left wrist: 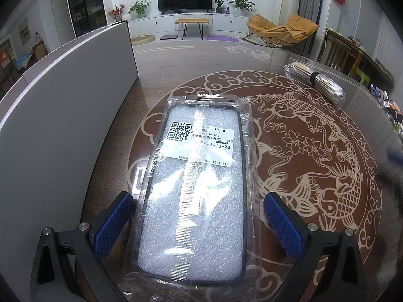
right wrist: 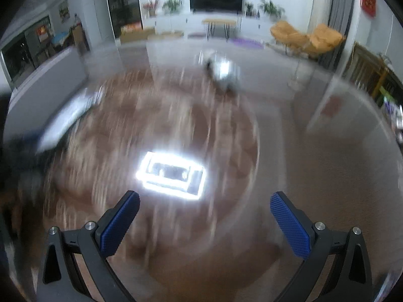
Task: Organize objects
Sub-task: 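Move the right tool to the bagged cotton swab bundle while the left tool holds the phone case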
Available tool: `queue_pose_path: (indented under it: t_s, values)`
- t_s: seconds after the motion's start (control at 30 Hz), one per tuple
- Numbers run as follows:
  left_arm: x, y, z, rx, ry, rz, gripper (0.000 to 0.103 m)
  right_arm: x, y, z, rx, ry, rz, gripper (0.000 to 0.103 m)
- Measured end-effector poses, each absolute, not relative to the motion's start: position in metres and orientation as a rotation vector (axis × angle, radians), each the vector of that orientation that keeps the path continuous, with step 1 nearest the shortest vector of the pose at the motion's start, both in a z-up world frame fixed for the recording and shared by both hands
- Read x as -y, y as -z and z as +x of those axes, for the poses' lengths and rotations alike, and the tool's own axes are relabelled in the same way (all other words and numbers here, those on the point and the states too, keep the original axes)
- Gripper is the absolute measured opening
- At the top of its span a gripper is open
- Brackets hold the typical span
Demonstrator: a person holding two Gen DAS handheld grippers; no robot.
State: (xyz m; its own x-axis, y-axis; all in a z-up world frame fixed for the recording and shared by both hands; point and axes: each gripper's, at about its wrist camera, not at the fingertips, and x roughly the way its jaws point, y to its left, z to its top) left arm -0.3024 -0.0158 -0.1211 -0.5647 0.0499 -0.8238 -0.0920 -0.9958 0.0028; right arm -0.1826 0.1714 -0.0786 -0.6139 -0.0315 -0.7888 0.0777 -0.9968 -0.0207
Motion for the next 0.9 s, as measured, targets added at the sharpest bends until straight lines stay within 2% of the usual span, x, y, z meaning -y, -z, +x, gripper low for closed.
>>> queue_pose_path:
  t_s: [0.23,0.57,0.67,0.7,0.73,0.77,0.83,0.87,0.9]
  values:
    - [0.016,0.121,-0.303,-0.07,-2.709,-1.424,0.103,-0.154,0.065,-0.313,-0.159,2.796,1.405,0.103]
    - [0.016,0.122,-0.303,-0.07,-2.709,-1.424,0.103,-0.116,0.088,-0.373,-0.259,2.689,1.49,0.103]
    - [0.016,0.122,-0.303,-0.07,-2.709,-1.424,0.103,-0.119,0.092,-0.373,-0.266,2.686,1.491,0.098]
    - [0.015,0.122,-0.303,-0.07,-2.71,-1.424,0.103,-0.119,0.092,-0.373,-0.274,2.692,1.486,0.091]
    - [0.015,0.122,-0.303,-0.07,-2.71,-1.423,0.103,-0.12,0.092,-0.372,-0.289,2.707,1.48,0.078]
    - [0.015,0.122,-0.303,-0.07,-2.71,-1.424,0.103,-0.123,0.091,-0.37,-0.295,2.728,1.47,0.072]
    - [0.015,0.122,-0.303,-0.069,-2.71,-1.424,0.103,-0.129,0.089,-0.367,-0.305,2.775,1.454,0.038]
    - [0.015,0.122,-0.303,-0.069,-2.71,-1.424,0.103,-0.132,0.088,-0.365,-0.302,2.792,1.449,0.03]
    - [0.015,0.122,-0.303,-0.069,-2.71,-1.424,0.103,-0.136,0.088,-0.363,-0.262,2.791,1.442,0.028]
